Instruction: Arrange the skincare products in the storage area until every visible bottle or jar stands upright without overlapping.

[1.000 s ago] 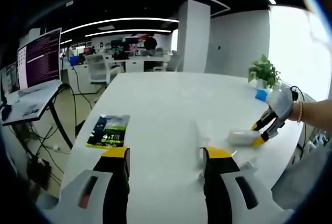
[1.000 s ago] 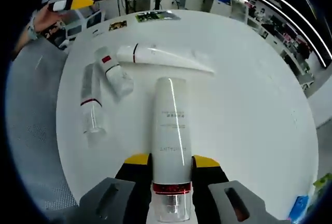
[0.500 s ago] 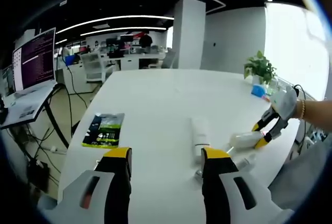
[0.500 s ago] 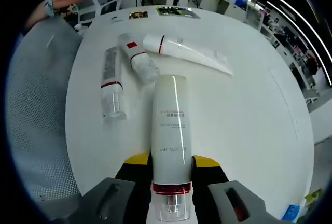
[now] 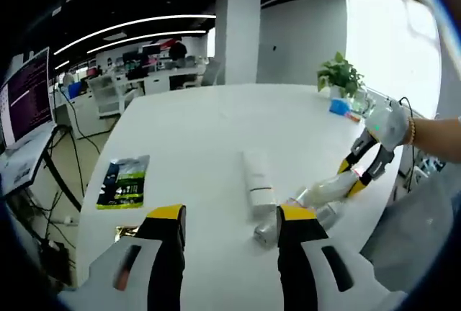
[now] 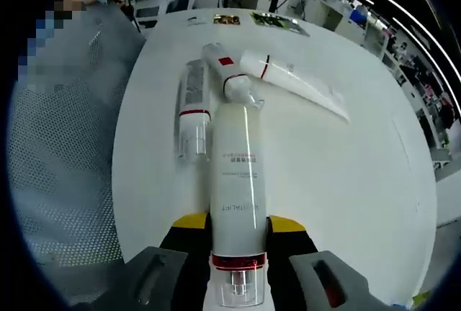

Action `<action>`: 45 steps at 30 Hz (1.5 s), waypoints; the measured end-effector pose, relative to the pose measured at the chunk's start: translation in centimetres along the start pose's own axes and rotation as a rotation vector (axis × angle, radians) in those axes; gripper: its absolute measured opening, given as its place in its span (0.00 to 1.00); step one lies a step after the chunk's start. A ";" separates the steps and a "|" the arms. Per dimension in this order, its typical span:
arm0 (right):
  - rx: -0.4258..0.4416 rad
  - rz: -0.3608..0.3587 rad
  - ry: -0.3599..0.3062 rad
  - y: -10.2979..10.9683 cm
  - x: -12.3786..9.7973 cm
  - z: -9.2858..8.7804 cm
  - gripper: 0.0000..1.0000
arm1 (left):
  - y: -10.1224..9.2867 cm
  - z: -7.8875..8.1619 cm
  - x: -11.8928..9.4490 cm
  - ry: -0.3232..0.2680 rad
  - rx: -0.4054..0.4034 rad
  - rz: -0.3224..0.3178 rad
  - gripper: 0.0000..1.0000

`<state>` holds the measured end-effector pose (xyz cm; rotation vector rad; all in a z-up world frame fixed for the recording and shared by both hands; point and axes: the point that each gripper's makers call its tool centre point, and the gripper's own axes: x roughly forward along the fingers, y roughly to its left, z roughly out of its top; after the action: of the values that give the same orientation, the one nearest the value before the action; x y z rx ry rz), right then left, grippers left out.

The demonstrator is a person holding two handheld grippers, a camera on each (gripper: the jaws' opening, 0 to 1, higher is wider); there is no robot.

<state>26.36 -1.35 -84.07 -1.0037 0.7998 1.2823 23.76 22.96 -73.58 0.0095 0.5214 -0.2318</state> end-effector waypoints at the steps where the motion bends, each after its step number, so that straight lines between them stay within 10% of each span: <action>1: -0.006 0.003 -0.001 0.2 0.0 0.1 0.25 | -0.1 -0.1 0.0 0.003 0.002 -0.006 0.45; 45: -0.211 0.112 -0.038 3.1 2.5 6.6 0.25 | -8.6 -5.1 2.0 0.281 0.289 -0.373 0.32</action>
<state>23.31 5.65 -84.30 -1.1105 0.7104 1.5013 20.98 14.55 -78.59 0.2301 0.7647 -0.6758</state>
